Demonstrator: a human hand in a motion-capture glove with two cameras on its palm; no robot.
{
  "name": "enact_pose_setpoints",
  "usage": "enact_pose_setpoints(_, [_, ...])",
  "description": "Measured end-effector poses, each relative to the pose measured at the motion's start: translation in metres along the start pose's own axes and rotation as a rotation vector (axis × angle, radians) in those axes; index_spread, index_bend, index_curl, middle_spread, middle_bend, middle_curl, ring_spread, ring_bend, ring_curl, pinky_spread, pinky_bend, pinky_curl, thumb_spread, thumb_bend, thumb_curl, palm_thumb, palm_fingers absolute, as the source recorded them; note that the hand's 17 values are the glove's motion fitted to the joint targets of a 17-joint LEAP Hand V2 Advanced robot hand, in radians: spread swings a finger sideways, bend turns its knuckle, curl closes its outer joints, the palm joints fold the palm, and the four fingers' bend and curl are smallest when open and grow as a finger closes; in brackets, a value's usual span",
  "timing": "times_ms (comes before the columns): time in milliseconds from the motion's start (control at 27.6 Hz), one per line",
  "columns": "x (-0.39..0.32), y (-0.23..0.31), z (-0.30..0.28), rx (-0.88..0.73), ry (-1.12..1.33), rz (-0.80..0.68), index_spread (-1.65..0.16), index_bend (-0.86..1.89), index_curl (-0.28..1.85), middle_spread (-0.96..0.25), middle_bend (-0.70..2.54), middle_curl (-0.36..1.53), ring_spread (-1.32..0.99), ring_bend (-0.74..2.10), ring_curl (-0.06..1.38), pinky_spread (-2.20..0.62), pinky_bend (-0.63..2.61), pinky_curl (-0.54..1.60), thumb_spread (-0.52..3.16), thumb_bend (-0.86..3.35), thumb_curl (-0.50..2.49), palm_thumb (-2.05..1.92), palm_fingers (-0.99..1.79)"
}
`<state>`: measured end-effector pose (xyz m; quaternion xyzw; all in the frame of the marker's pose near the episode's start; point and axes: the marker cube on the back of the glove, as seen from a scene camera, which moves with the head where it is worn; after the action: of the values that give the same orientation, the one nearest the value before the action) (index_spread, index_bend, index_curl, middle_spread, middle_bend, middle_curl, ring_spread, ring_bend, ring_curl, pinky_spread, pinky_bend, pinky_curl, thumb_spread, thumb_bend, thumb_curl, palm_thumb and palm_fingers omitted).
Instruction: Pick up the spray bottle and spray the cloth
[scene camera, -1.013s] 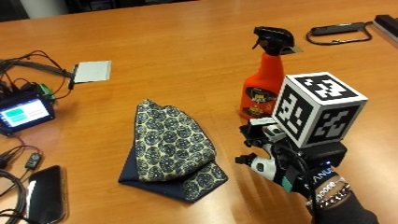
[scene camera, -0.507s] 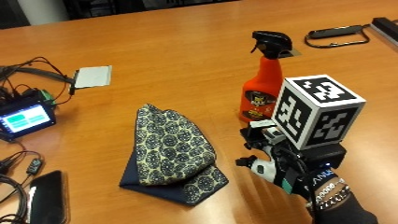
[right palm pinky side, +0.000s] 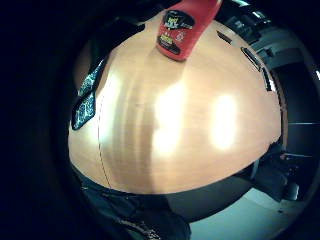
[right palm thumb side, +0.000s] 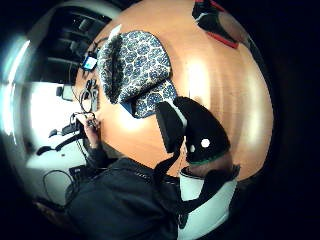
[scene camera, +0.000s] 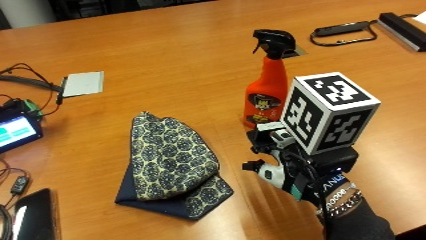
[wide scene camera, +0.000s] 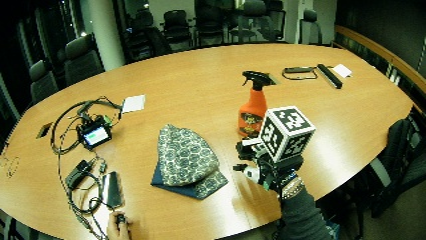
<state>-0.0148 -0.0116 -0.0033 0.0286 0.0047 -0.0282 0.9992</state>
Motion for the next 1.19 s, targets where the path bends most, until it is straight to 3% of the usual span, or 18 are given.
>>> enact_pose_setpoints(362, [0.008,-0.011,0.002,0.086,-0.063,-0.022,-0.4,0.21,0.32,-0.05,0.17,0.27,-0.05,0.26,0.24,0.24,0.23,0.25,1.22,0.12,0.19,0.52,0.6])
enact_pose_setpoints(796, [0.038,-0.053,0.008,0.2,-0.055,0.125,-0.37,0.16,0.33,-0.08,0.18,0.29,-0.08,0.36,0.31,0.17,0.25,0.3,1.26,0.11,0.23,0.6,0.81])
enact_pose_setpoints(1194, [0.049,-0.109,-0.021,0.518,-0.104,0.303,-0.31,0.15,0.32,-0.09,0.21,0.33,-0.1,0.39,0.34,0.11,0.23,0.32,1.27,0.07,0.26,0.63,0.91])
